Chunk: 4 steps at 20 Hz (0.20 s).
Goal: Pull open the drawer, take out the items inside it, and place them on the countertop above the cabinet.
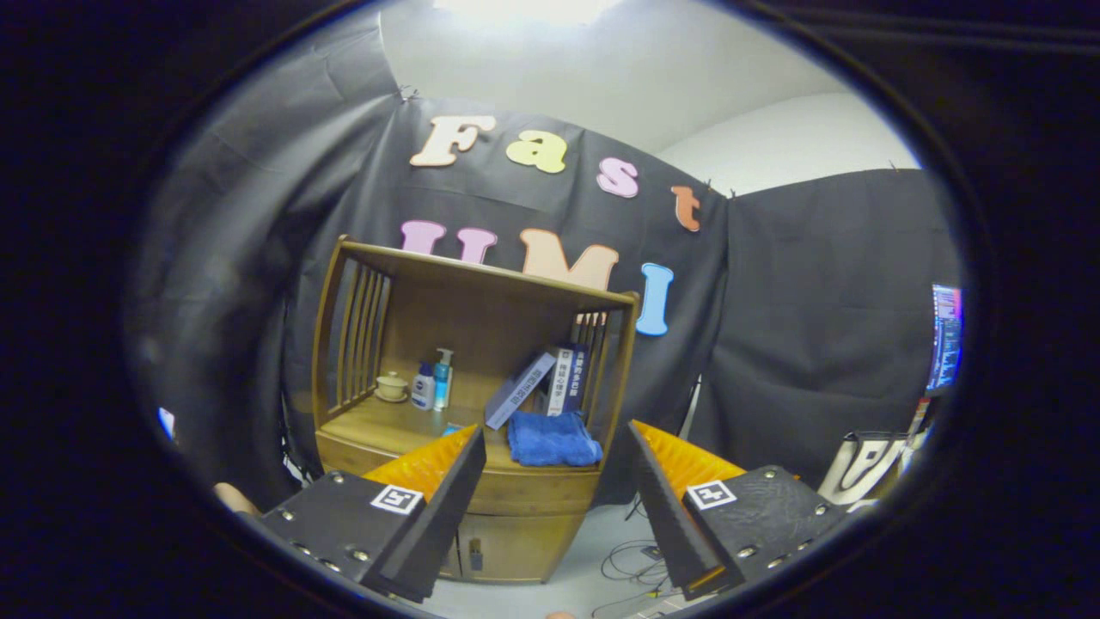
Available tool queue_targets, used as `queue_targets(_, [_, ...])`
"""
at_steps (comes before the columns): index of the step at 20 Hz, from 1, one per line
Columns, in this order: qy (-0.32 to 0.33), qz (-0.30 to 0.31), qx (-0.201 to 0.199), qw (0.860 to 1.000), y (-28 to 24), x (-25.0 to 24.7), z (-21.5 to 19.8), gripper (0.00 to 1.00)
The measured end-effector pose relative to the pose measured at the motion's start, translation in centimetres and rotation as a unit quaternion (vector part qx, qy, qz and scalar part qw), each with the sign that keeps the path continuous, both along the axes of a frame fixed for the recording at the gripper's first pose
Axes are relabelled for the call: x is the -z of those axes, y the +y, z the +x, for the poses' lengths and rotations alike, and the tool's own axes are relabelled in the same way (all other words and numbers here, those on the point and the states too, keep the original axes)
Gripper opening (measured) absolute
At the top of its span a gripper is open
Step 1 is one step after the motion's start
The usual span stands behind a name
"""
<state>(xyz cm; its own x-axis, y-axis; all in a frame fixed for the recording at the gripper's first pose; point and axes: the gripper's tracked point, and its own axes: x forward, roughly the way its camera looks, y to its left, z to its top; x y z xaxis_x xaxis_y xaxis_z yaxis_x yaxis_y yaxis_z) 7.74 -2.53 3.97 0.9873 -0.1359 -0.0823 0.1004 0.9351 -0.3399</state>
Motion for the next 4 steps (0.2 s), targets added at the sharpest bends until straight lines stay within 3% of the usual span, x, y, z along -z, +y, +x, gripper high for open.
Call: queue_targets(4, [-0.011,0.019,0.004,1.0,-0.77,-0.42,-0.48,0.96])
